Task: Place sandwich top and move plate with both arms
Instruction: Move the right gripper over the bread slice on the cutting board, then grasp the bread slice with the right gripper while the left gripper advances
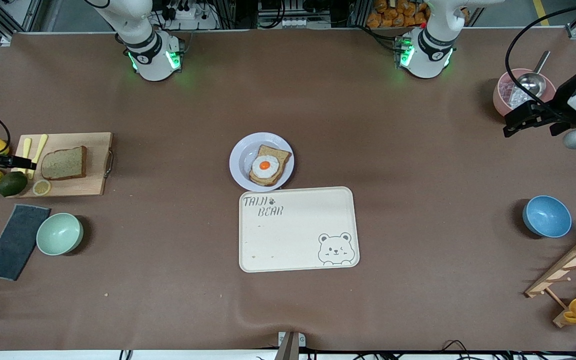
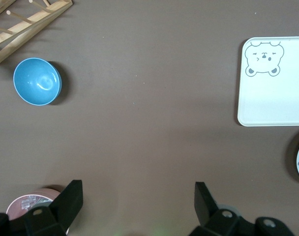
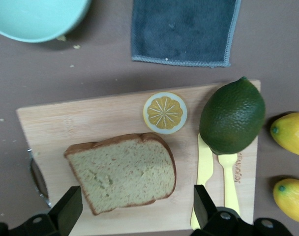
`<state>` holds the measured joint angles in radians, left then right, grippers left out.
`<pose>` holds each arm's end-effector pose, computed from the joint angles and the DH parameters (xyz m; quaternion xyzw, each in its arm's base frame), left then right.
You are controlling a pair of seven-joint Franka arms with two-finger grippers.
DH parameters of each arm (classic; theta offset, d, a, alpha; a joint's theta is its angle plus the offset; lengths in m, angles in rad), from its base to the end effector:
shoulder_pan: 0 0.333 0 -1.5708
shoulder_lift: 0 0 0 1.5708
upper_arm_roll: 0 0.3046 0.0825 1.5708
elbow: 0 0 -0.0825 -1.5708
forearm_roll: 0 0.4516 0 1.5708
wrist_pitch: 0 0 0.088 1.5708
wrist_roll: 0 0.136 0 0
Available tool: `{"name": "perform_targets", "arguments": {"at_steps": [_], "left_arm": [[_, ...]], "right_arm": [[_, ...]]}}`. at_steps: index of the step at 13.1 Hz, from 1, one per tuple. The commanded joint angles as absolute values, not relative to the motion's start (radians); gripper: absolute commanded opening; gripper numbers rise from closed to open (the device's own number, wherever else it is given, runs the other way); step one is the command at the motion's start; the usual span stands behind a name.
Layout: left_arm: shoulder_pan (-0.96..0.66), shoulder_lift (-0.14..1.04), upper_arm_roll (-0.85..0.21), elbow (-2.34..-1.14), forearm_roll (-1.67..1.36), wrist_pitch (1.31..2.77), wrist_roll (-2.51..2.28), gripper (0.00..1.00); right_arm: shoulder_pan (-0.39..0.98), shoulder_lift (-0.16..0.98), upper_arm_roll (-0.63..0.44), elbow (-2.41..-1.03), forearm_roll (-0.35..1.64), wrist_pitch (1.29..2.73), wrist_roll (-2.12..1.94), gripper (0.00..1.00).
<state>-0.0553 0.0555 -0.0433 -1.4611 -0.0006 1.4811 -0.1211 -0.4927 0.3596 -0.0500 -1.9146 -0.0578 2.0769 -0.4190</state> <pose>0.6258 -0.0613 0.6004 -0.9998 -0.0112 0.0178 0.0005 0.5474 -0.3354 0.2097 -0.9936 0.0444 0.1023 0.0165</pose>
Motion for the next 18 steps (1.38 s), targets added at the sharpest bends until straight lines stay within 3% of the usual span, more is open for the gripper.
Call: {"name": "perform_targets", "arguments": {"at_steps": [1,18], "left_arm": [[-0.055,0.057,-0.044,-1.450,-0.017,1.479,-0.107,1.00],[-0.054,0.058,-0.044,-1.453,-0.015,1.482,-0.109,1.00]], "right_arm": [[-0.529,0.403,-0.031,-1.913,-0.069,2.103,-0.359,1.00],[-0.597,0.520,-0.028,-1.921,-0.066,2.112,-0.385,1.00]]}}
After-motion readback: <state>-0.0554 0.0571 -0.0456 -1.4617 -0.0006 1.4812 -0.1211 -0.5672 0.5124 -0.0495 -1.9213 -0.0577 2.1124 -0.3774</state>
